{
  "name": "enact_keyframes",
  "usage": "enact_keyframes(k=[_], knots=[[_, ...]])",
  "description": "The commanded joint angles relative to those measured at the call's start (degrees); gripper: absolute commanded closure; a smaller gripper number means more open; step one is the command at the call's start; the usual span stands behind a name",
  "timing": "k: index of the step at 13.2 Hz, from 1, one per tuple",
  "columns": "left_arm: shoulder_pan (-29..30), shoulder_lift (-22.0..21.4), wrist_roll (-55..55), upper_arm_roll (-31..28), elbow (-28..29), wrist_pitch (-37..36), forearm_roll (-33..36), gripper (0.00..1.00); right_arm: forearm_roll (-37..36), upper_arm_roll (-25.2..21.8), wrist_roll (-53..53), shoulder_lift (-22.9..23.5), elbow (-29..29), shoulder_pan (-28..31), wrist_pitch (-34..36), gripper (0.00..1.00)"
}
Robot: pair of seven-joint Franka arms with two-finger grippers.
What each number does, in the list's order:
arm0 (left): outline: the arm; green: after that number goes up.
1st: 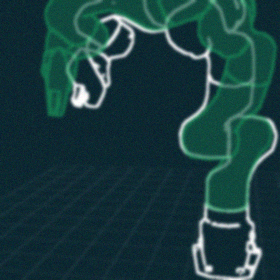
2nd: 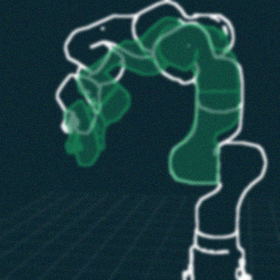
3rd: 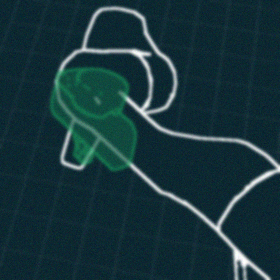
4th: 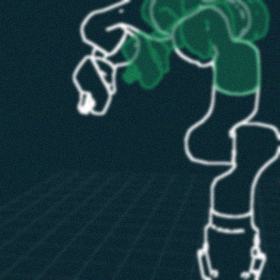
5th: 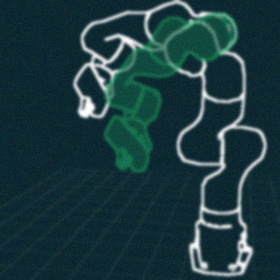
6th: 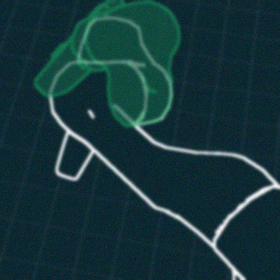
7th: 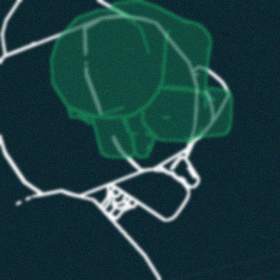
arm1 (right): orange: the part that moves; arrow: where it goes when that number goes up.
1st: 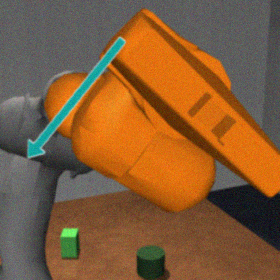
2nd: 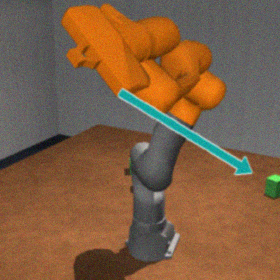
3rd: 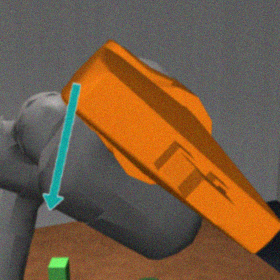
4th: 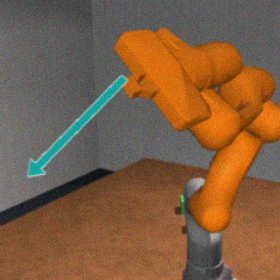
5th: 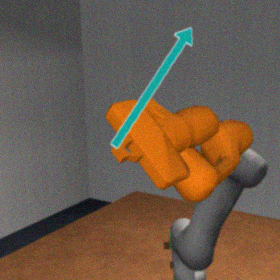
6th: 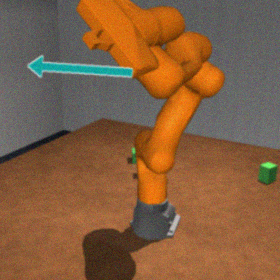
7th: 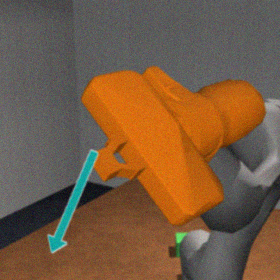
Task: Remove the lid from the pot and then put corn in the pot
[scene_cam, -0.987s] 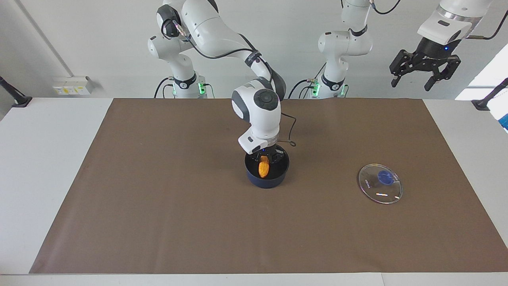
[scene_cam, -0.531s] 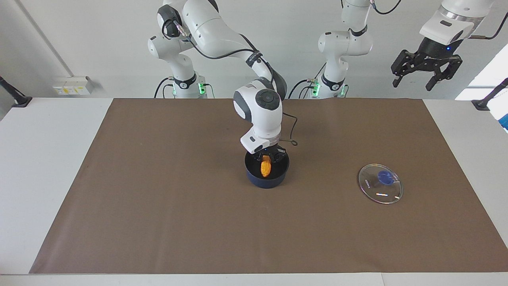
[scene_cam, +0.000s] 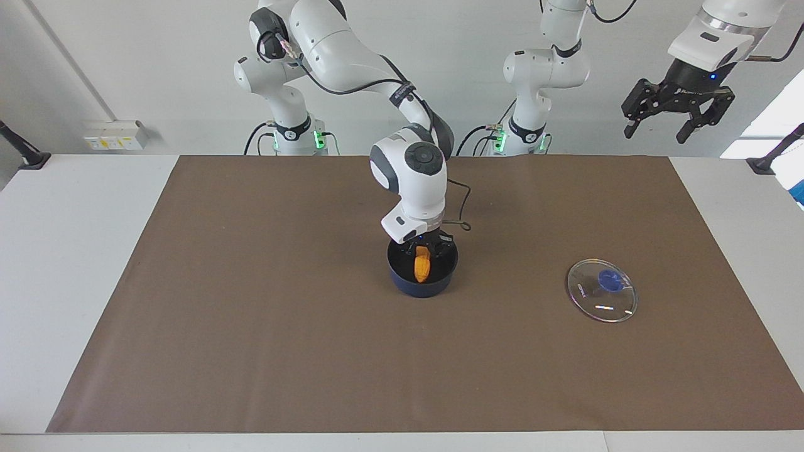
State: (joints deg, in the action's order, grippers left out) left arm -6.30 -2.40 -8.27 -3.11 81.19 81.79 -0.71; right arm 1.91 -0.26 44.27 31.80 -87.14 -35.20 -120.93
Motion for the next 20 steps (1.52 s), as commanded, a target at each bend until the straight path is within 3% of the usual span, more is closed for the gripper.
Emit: enact_keyframes(k=[1,5,9,14,20], knots=[[0.06,-0.41,0.54,-0.06,-0.42,-1.19,0.71,0.00,0.38,0.43,-1.73,-0.86,-0.13,0.04,-0.27,0.04],[0.06,-0.41,0.63,-0.06,-0.42,-1.28,0.71,0.00,0.38,0.43,-1.74,-3.76,-0.04,0.13,3.24,0.02],[-0.03,-0.41,0.54,0.03,-0.42,-1.37,0.71,0.00,0.29,-0.53,-2.26,-10.95,-0.31,2.58,6.58,0.00],[-0.12,-0.50,0.63,0.29,-0.42,-1.72,0.71,0.00,-1.28,-0.62,-10.06,-18.87,-0.48,11.36,12.38,0.00],[-0.12,-0.50,0.63,0.21,-0.42,-1.81,0.71,0.00,0.03,-0.44,-32.91,-27.92,0.13,28.06,26.78,0.00]])
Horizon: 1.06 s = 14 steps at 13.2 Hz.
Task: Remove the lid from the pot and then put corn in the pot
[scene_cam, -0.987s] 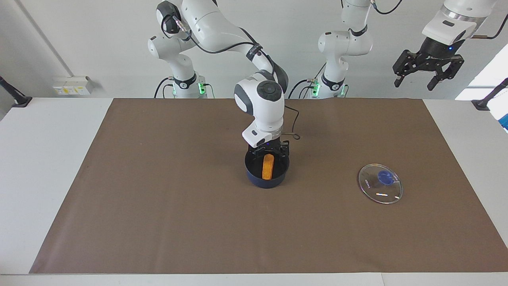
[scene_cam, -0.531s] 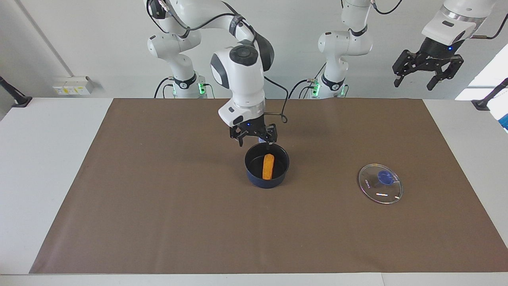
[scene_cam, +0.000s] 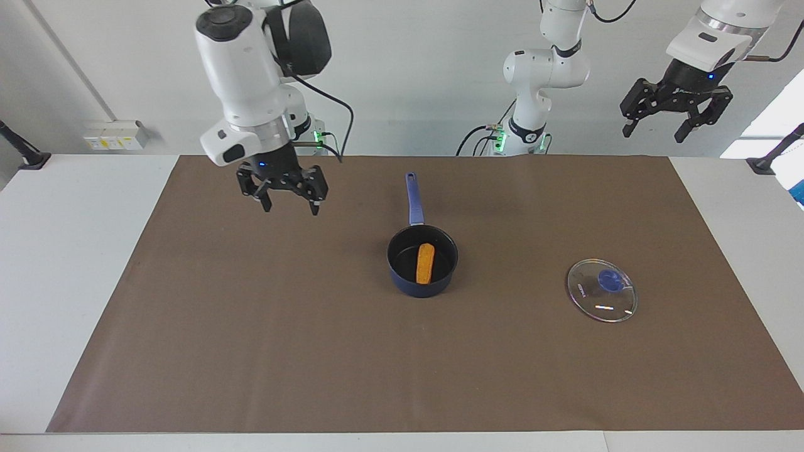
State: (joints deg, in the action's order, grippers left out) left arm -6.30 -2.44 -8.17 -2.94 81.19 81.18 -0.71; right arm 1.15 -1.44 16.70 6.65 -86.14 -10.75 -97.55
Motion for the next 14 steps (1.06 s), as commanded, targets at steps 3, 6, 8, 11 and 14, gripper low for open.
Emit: enact_keyframes(k=[3,6,8,11,14], knots=[[-0.03,-0.55,0.43,0.13,-0.16,-1.12,0.71,0.00,0.87,0.56,-7.99,-5.58,-0.18,6.96,9.46,0.00],[-0.03,-0.55,0.35,0.04,-0.16,-1.12,0.71,0.00,2.28,0.48,-11.95,-7.87,0.44,9.96,14.40,0.00],[0.06,-0.55,0.26,0.04,-0.16,-0.94,0.71,0.00,2.11,0.30,-11.95,-9.28,-1.75,10.14,13.27,0.00],[0.06,-0.55,0.17,0.04,-0.16,-1.03,0.71,0.00,2.10,0.12,-11.95,-8.85,-0.79,10.40,13.26,0.00],[0.06,-0.55,0.17,0.04,-0.07,-0.94,0.71,0.00,1.40,0.21,-11.95,-8.93,-0.88,10.14,13.26,0.00]])
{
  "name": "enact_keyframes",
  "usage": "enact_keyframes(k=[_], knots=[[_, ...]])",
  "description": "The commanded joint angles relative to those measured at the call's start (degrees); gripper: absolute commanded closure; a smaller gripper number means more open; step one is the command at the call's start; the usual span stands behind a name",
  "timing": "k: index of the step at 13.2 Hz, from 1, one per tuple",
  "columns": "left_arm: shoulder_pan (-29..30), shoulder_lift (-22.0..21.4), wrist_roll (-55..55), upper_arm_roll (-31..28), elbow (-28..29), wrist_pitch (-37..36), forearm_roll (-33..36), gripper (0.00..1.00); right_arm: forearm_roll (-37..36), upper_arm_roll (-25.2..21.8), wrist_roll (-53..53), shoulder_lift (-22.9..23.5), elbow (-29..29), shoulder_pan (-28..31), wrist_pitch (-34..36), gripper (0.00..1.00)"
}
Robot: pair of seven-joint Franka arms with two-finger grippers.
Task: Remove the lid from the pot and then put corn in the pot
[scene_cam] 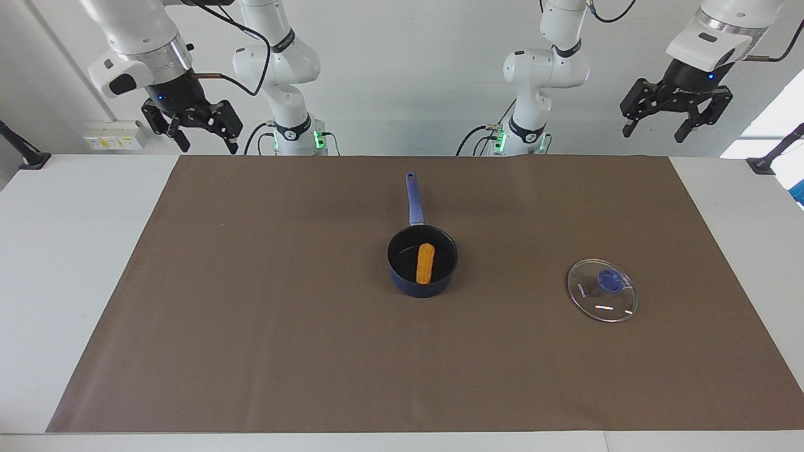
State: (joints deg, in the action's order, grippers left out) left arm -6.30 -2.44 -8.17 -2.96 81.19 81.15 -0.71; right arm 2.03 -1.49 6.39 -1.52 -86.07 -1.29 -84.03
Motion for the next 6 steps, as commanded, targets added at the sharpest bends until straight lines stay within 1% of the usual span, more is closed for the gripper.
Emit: enact_keyframes(k=[1,4,6], knots=[[0.06,-0.72,0.17,0.06,-0.07,-0.90,0.71,0.00,-0.09,0.26,-1.82,-0.68,-0.94,0.59,-0.25,0.00],[0.06,-0.90,0.26,0.06,0.46,-0.73,0.71,0.00,-4.92,0.52,-2.34,-0.68,-0.59,0.32,-0.34,0.00],[0.06,-0.90,0.26,-0.03,0.37,-0.73,0.71,0.00,-3.71,0.52,-2.52,-0.68,0.29,0.49,-0.25,0.00]])
